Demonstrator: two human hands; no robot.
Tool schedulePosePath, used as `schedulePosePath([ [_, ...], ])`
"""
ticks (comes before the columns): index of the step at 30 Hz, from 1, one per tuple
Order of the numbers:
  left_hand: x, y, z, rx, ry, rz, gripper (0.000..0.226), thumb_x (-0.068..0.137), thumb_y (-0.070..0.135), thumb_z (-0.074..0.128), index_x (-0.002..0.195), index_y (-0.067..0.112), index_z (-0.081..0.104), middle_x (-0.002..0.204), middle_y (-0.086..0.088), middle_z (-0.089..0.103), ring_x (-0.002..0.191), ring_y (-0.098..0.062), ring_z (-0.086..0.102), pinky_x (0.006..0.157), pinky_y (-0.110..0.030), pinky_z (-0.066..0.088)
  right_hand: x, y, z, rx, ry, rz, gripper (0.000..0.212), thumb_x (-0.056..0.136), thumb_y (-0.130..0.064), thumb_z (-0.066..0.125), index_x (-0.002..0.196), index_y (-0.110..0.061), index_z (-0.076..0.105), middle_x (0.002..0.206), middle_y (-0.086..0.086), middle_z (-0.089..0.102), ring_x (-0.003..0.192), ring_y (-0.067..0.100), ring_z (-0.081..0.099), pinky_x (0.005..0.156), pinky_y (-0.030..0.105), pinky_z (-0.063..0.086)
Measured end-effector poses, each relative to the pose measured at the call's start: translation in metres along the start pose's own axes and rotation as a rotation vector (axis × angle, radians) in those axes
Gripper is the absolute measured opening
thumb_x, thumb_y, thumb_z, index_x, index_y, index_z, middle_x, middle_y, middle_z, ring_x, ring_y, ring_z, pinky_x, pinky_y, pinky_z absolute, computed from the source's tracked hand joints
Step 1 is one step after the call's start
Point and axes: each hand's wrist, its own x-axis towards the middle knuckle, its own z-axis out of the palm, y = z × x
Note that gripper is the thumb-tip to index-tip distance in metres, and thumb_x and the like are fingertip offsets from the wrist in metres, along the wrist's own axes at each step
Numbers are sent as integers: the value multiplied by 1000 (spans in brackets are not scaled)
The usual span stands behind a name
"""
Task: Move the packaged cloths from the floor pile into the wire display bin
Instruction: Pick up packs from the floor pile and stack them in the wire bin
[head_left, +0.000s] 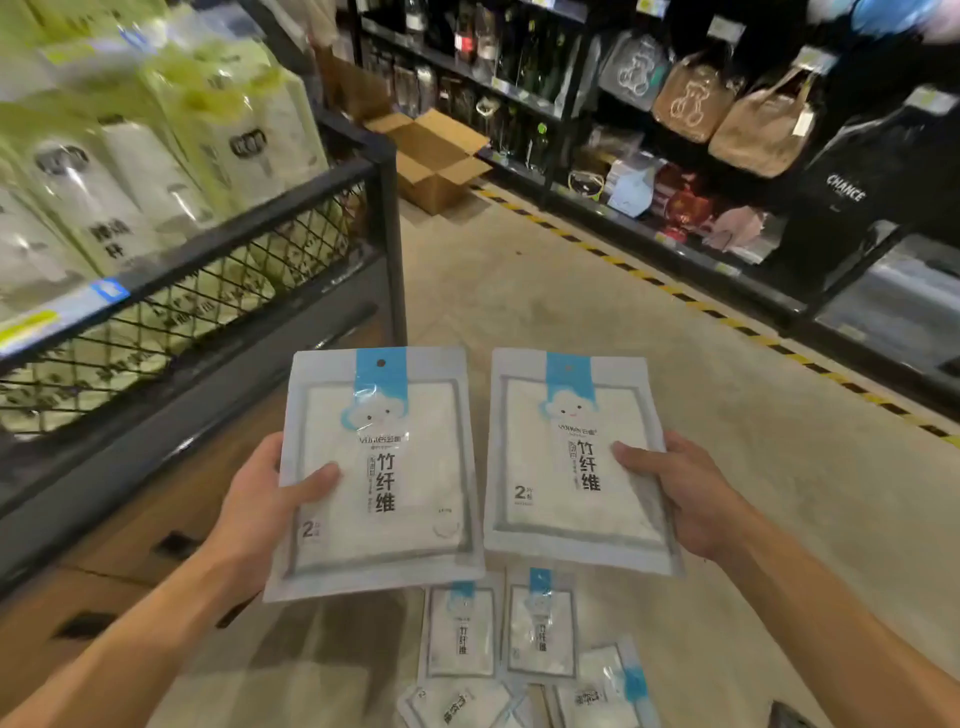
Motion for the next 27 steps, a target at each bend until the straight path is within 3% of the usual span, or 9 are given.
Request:
schedulePosePath([
  [3, -56, 74, -34, -54, 35, 41, 62, 70, 16, 83, 126, 13, 57, 116, -14, 74, 101, -41, 73, 90, -62, 56, -60, -67, 42, -31, -61, -34, 36, 93, 1, 67, 129, 2, 61, 111, 21, 76, 95, 37, 76, 68, 43, 65],
  [8, -161, 171, -105, -133, 107, 120, 99, 41, 39, 101, 127, 17, 57, 115, -12, 75, 99, -40, 74, 88, -63, 56, -157, -149, 112, -85, -180, -112, 39, 93, -2, 70, 130, -6, 60, 110, 17, 77, 96, 37, 76, 72, 47, 65],
  [11, -229, 206, -147, -154, 183, 198, 103, 41, 44, 103, 128, 14, 56, 116, -15, 75, 98, -41, 74, 83, -62, 58, -206, -177, 152, -106, -292, -144, 38, 92, -4, 72, 128, -9, 61, 107, 17, 78, 92, 36, 77, 64, 43, 64],
  [14, -291, 217, -177, -182, 291, 287, 111, 26, 49, 103, 121, 13, 59, 108, -13, 77, 92, -38, 76, 67, -50, 63, -243, -190, 191, -135, -404, -169, 32, 92, -2, 71, 123, -9, 63, 106, 17, 78, 91, 36, 77, 67, 48, 65],
  [16, -329, 215, -187, -224, 384, 307, 105, 34, 43, 104, 123, 10, 58, 109, -15, 77, 94, -39, 75, 66, -48, 63, -264, -190, 213, -171, -495, -188, 33, 92, 0, 70, 124, -7, 64, 106, 18, 78, 90, 36, 77, 68, 47, 65],
  [18, -362, 205, -196, -260, 491, 343, 68, 68, 24, 93, 125, 10, 58, 112, -16, 76, 98, -41, 74, 73, -52, 63, -282, -187, 230, -192, -592, -188, 32, 93, 1, 69, 123, -8, 65, 106, 18, 78, 90, 36, 77, 65, 45, 65],
  [20, -393, 192, -198, -288, 590, 365, 42, 86, 8, 76, 125, 13, 60, 112, -16, 76, 96, -39, 75, 82, -58, 60, -298, -183, 241, -237, -690, -190, 33, 92, 0, 69, 124, -8, 65, 107, 19, 78, 92, 37, 77, 66, 46, 65],
  [24, -460, 163, -182, -381, 722, 356, 41, 86, 5, 71, 123, 15, 60, 113, -18, 75, 99, -43, 73, 89, -63, 56, -324, -175, 252, -308, -855, -188, 38, 91, -3, 72, 128, -5, 62, 108, 21, 77, 96, 40, 76, 74, 51, 64],
  [27, -523, 138, -167, -408, 830, 351, 56, 75, 16, 82, 127, 13, 60, 117, -20, 73, 101, -42, 73, 81, -55, 60, -356, -160, 255, -372, -980, -160, 34, 92, -3, 70, 125, -8, 64, 109, 21, 77, 99, 42, 75, 89, 63, 58],
])
